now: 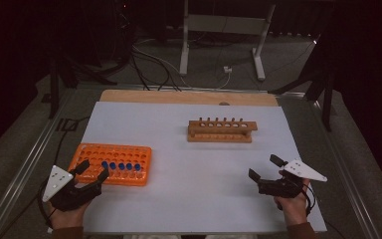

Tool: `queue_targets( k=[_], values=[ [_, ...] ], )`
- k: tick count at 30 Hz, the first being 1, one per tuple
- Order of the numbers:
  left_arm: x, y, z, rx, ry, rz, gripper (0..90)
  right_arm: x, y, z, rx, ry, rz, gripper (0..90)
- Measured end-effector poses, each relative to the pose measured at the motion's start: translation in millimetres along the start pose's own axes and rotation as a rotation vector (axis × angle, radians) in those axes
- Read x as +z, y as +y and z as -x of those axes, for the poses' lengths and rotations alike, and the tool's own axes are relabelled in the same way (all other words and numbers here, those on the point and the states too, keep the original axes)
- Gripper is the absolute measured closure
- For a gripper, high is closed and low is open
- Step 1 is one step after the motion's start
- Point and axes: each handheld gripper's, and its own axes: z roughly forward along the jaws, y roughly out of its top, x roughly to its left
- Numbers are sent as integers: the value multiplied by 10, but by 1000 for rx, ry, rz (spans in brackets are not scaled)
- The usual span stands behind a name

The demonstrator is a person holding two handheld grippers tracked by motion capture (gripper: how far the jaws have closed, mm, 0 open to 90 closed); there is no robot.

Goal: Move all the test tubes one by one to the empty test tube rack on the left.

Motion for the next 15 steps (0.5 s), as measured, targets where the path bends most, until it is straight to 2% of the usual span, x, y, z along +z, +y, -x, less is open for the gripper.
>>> queue_targets(
  k=[2,4,10,15],
  values=[
    [3,14,31,1,6,4,175,8,0,-14,-7,-1,0,0],
    [5,24,61,3,5,13,163,17,4,-30,-10,0,-1,0],
    [40,27,94,-10,29,5,20,43,20,-64,-20,-4,1,0],
    [33,22,81,-26,40,11,5,78,11,-74,-31,-1,-10,0]
  ],
)
